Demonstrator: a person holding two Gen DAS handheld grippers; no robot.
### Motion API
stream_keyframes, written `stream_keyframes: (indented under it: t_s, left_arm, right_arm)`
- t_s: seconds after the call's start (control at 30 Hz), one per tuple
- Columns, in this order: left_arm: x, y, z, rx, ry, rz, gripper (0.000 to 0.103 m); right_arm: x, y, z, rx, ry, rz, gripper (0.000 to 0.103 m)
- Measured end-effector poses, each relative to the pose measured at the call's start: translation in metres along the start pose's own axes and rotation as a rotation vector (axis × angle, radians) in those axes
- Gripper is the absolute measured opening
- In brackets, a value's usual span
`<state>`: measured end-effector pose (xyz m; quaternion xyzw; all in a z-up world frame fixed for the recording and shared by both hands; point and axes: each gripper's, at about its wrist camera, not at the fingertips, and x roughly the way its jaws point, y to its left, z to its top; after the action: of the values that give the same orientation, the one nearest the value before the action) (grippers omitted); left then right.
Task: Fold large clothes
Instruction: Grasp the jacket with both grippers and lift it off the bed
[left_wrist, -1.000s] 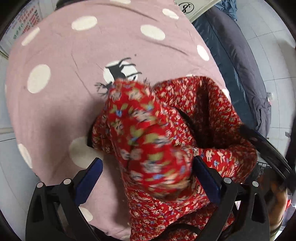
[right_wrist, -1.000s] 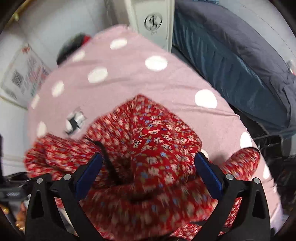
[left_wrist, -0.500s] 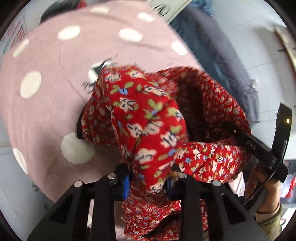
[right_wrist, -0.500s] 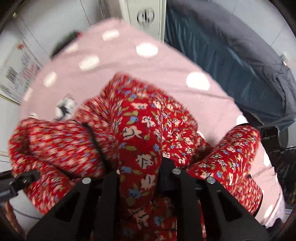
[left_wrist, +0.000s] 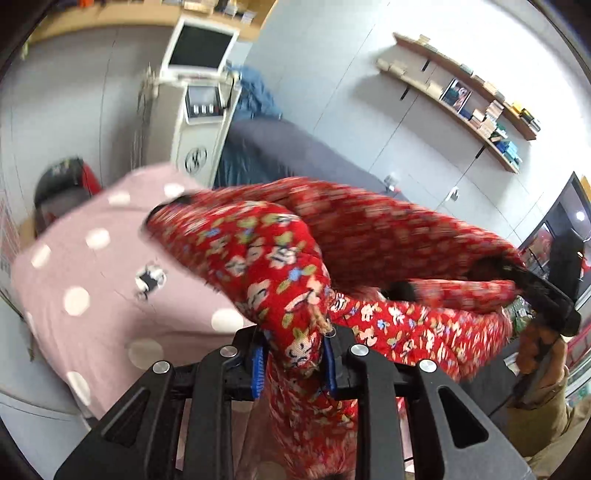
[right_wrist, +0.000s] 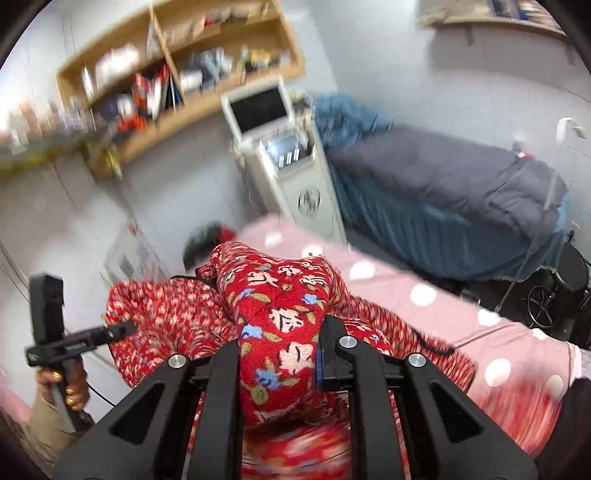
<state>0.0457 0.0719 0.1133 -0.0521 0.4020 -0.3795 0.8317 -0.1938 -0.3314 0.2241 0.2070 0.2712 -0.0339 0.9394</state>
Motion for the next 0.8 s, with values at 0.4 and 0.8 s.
stream_keyframes:
  t_s: [0.4, 0.8]
  left_arm:
    - [-0.132, -0.035, 0.019, 0.008, -0.279, 0.182, 0.016]
    - [-0.007, 0.004, 0.073, -0.053, -0.161, 0.259, 0.05]
  right_arm:
    - [-0.201, -0.028, 0.002, 0.055, -0.348, 0.163, 0.012]
    - [0.04, -0.135, 0.024, 0.48, 0.091, -0.12, 0.023]
